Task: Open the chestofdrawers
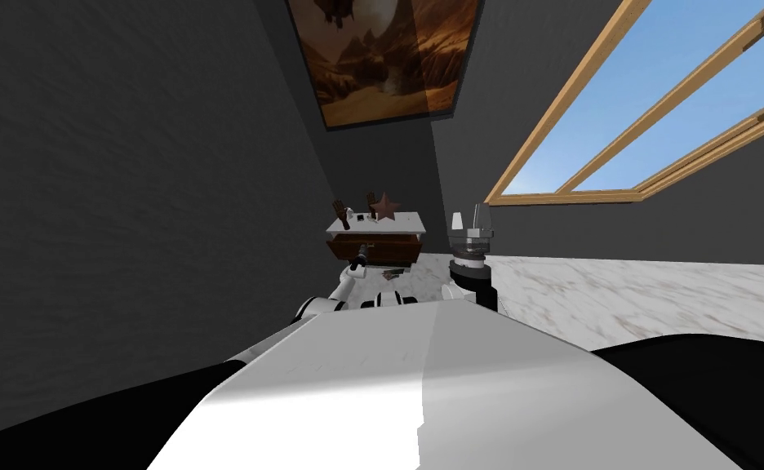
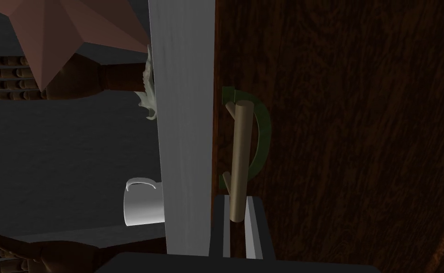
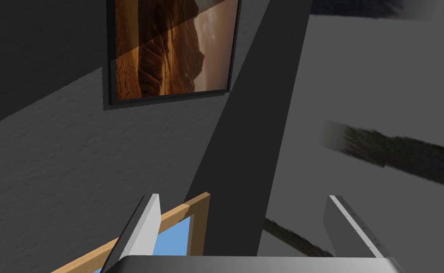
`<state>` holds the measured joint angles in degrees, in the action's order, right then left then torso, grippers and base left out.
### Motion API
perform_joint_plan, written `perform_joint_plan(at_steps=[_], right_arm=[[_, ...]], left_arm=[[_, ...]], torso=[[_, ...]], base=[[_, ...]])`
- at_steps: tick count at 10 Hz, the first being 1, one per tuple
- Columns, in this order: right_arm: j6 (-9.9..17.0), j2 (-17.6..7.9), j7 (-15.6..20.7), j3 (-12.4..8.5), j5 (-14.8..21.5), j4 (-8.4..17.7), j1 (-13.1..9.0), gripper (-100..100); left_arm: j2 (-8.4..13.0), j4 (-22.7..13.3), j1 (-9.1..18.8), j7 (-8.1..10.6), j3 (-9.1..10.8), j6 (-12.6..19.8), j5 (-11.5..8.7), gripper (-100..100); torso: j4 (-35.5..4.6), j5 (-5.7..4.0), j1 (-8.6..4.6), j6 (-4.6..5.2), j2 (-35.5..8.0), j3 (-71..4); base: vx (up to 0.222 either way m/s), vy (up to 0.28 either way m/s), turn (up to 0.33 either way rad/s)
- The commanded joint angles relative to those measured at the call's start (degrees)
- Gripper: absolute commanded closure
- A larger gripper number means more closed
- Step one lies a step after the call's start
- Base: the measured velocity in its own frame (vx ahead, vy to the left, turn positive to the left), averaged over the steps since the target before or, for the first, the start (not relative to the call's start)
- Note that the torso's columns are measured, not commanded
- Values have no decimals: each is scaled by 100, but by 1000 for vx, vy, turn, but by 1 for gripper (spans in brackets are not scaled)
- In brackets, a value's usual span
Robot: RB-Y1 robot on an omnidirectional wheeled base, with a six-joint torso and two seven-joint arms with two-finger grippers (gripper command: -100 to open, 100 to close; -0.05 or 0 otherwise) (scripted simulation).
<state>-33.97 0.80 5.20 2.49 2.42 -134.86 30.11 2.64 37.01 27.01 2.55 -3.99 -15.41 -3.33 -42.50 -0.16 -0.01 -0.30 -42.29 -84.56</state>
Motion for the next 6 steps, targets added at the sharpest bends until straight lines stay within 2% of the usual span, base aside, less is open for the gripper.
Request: perform_joint_plan(at_steps=[1,3,4,6], right_arm=[[0,0,0,0,0,0,0,0],[0,0,0,0,0,0,0,0],[0,0,0,0,0,0,0,0],[0,-1,0,0,0,0,0,0]], left_arm=[[91,297,-124,169,-249,74,36,100],[144,534,-238,338,-540,139,79,100],[144,534,-238,338,-540,139,79,100],[197,771,-351,507,-830,204,121,100]], torso=[[-2,6,9,13,-6,5],[-3,8,15,8,-22,14],[-5,8,16,4,-28,17],[-8,9,12,12,-26,16]], base=[[-20,-21,93],[-35,-22,192],[-31,-16,68],[-36,-11,156]])
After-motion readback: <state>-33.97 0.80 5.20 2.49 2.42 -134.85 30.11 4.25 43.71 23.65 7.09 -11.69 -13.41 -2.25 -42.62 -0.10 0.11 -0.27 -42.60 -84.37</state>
